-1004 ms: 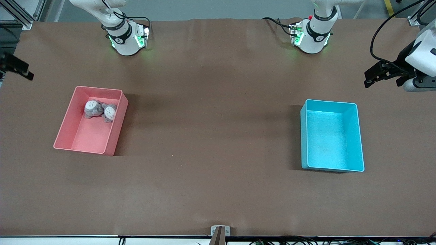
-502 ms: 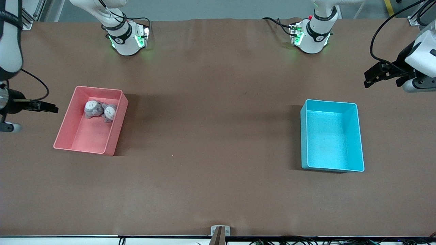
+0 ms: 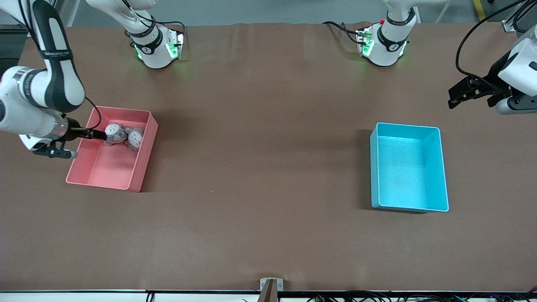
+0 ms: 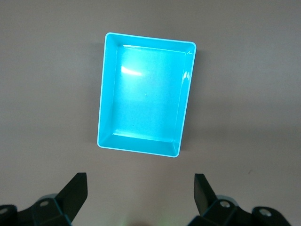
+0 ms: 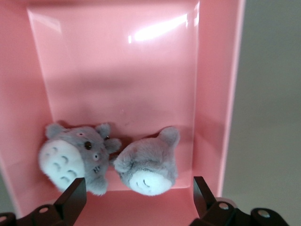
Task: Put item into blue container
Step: 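Reach the right gripper into the pink box and grasp a gray plush toy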
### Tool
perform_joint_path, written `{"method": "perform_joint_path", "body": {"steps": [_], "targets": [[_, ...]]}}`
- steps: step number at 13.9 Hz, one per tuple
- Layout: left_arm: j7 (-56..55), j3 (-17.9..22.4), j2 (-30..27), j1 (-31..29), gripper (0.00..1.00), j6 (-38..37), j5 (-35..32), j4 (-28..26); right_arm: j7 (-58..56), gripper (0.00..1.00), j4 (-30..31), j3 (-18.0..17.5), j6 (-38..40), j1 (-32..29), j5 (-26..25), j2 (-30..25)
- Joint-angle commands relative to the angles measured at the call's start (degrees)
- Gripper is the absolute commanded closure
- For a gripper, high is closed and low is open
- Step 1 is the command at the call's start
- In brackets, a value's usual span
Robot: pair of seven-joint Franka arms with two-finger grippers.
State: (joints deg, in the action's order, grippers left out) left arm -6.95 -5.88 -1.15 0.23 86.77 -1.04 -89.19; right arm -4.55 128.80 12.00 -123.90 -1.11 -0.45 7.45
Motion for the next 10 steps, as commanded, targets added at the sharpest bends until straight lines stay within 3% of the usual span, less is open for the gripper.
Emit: {"method": "perform_joint_path", "body": {"steps": [1,10], "targets": [[0.2,-0.3,0.0,-0.1,0.0,-0.1,-0.9,0.1,-0.2,0.0,7.2,-0.3,-6.2,-0.6,0.4,-3.3],[0.2,-0.3,-0.1,-0.1,0.0,-0.1,-0.9,-0.4,-0.4,0.03,9.8,-0.3,-13.3,-0.8,0.4,1.9]]}}
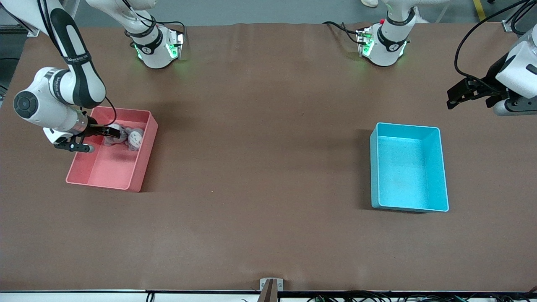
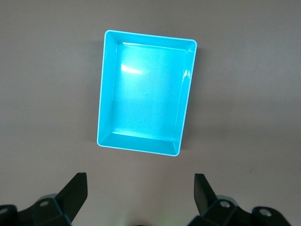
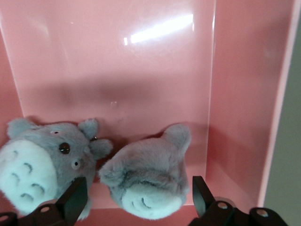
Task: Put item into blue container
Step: 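Reach the right gripper into the pink box and grasp a gray plush toy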
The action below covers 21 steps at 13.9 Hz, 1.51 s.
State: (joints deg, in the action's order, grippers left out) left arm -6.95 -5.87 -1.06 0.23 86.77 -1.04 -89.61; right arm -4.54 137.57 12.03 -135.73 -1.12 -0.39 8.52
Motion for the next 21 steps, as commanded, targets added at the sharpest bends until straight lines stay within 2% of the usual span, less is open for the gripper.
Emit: {"method": "perform_joint_path", "body": {"steps": [1,3,4,5,7,9,11,13,16,17,21], "targets": [[0.3,-0.3,-0.2,-0.1,0.0,-0.1,-0.9,0.1,-0.4,0.03,1.0,-0.3,-1.8,-0.8,0.4,1.6],[0.2,-0.3,-0.1,-0.1,0.0,-0.1,-0.9,0.1,-0.2,0.04,0.9,-0.3,-2.2,-0.8,0.5,3.3],[0.2,-0.3,-0.1,-0.1,0.0,-0.1,-0.9,0.1,0.0,0.07,0.9,-0.3,-2.1,-0.8,0.6,3.5],[0.2,-0.3,-0.1,-0.1,0.0,-0.1,-0.9,0.1,0.0,0.18,0.9,-0.3,-1.6,-0.7,0.6,3.5],[0.2,-0.3,-0.1,-0.1,0.0,0.0,-0.9,0.1,0.1,0.74,0.3,-0.3,-0.2,-0.6,0.6,3.4],[0.2,-0.3,-0.1,0.0,0.0,0.0,-0.9,0.1,0.3,0.95,-1.2,-0.3,2.2,-0.5,0.6,3.3],[0.2,-0.3,-0.1,0.0,0.0,0.0,-0.9,0.1,0.3,0.99,-3.4,-0.3,5.3,-0.4,0.6,3.0],[0.3,-0.3,-0.1,-0.1,0.0,0.0,-0.9,0.1,0.3,1.0,-9.1,-0.3,13.8,-0.4,0.6,2.5],[0.2,-0.3,-0.1,-0.1,0.0,0.3,-0.9,0.1,2.2,1.0,-23.1,-0.4,31.4,-0.2,0.6,2.4],[0.2,-0.3,-0.1,-0.1,0.0,0.4,-0.9,0.1,5.0,1.0,-26.0,-0.5,34.5,0.2,1.1,2.4],[0.2,-0.3,0.3,-0.1,0.0,0.7,-0.9,0.1,20.1,1.0,-28.3,-1.3,36.4,6.6,9.1,0.6]]}}
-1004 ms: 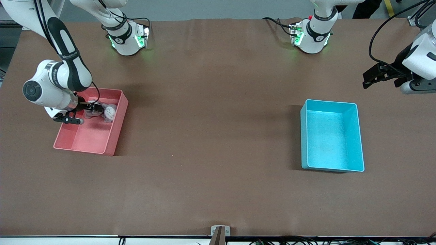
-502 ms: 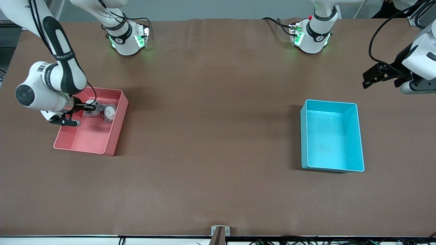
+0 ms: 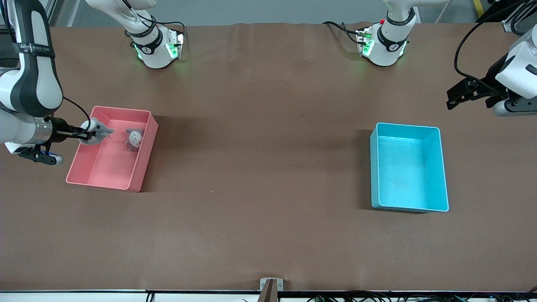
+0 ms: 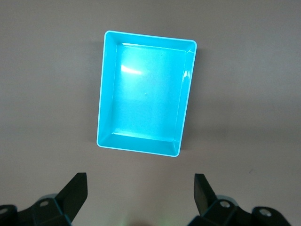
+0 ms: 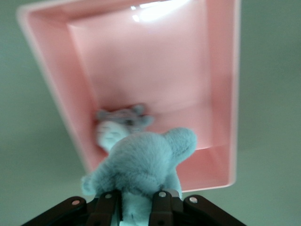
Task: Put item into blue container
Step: 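Carry the toy with the right gripper to mid-table while the left gripper approaches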
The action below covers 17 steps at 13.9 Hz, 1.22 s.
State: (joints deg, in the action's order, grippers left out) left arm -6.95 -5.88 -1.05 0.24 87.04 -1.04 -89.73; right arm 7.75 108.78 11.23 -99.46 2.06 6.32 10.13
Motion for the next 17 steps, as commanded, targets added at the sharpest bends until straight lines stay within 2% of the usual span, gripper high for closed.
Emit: {"method": "perform_joint_path", "body": {"steps": [1,3,4,7,9,11,13,15,17], "targets": [[0.2,-0.3,0.3,-0.1,0.0,0.5,-0.9,0.2,13.5,1.0,0.4,-1.0,-0.3,6.4,3.6,-1.2],[0.3,-0.3,0.3,-0.1,0.0,0.5,-0.9,0.2,25.5,1.0,-0.5,-1.7,-1.5,12.7,5.4,-1.3],[0.2,-0.3,0.3,-0.1,0.0,0.5,-0.9,0.2,31.3,1.0,-0.3,-1.7,-3.5,16.4,7.8,-1.2],[0.3,-0.3,0.3,-0.2,0.0,0.5,-0.9,0.2,51.4,1.0,-0.4,-1.7,-13.5,29.6,9.1,0.8],[0.2,-0.3,0.9,-0.2,0.0,0.5,-0.9,0.2,62.2,1.0,-3.2,-1.7,-20.2,36.2,9.2,5.7],[0.1,-0.3,1.7,0.4,0.0,0.5,-0.9,0.1,73.1,1.0,-11.9,-1.6,-22.0,42.8,8.7,14.2],[-0.1,-1.1,3.3,1.1,0.0,0.8,-0.8,0.2,80.5,1.0,-20.1,-1.4,-22.0,46.3,7.9,22.0],[-0.2,-2.7,6.1,1.3,0.0,1.9,-0.8,-0.3,85.0,1.0,-21.4,-1.2,-24.2,49.2,4.4,26.9],[-1.0,-5.8,9.7,1.3,0.0,3.7,-0.7,-0.7,90.2,1.0,-21.2,-1.3,-31.0,50.5,2.9,31.1]]}}
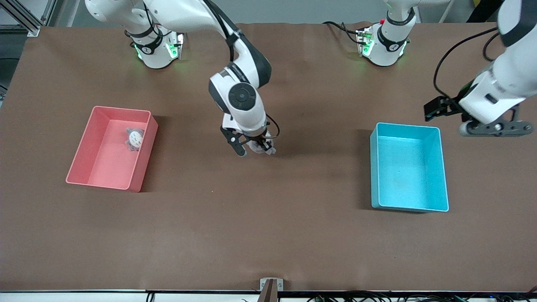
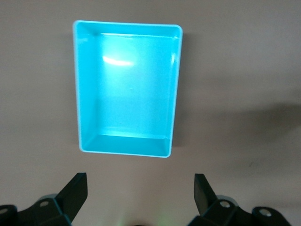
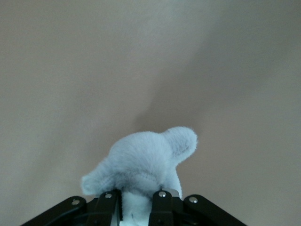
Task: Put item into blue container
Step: 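Carry the toy with the right gripper to mid-table while the left gripper approaches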
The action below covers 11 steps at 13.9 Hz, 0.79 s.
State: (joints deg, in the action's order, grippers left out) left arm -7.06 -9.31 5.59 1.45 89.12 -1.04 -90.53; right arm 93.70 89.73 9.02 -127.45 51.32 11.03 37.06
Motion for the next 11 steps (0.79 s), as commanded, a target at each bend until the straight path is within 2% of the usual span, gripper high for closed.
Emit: {"method": "perform_joint_path", "body": {"steps": [1,2,4,7,9,11], "targets": [[-1.0,-4.0,4.8,0.2,0.0,2.6,-0.6,-0.4,4.6,0.99,-2.1,0.9,-4.0,1.8,-1.8,5.6],[-1.7,-5.3,6.4,0.2,0.0,3.9,-0.2,-1.3,4.3,0.86,-2.1,0.9,-4.1,1.7,-1.9,6.0],[-6.7,-8.6,8.6,0.7,0.0,7.5,-0.2,-4.1,3.9,0.0,-2.2,1.0,-3.7,1.1,-1.9,5.7],[-17.6,-10.1,11.7,4.9,0.0,12.7,-0.1,-7.6,-3.4,0.0,-2.7,1.7,0.3,-1.6,-2.2,3.6],[-25.8,-10.1,14.6,8.2,0.0,15.1,-0.1,-8.2,-13.2,0.0,-3.7,1.8,7.8,-5.3,-1.9,-0.3],[-33.4,-10.1,17.3,11.2,0.0,17.7,0.0,-8.2,-26.3,0.0,-3.3,1.7,15.6,-11.7,-1.7,-6.4]]}}
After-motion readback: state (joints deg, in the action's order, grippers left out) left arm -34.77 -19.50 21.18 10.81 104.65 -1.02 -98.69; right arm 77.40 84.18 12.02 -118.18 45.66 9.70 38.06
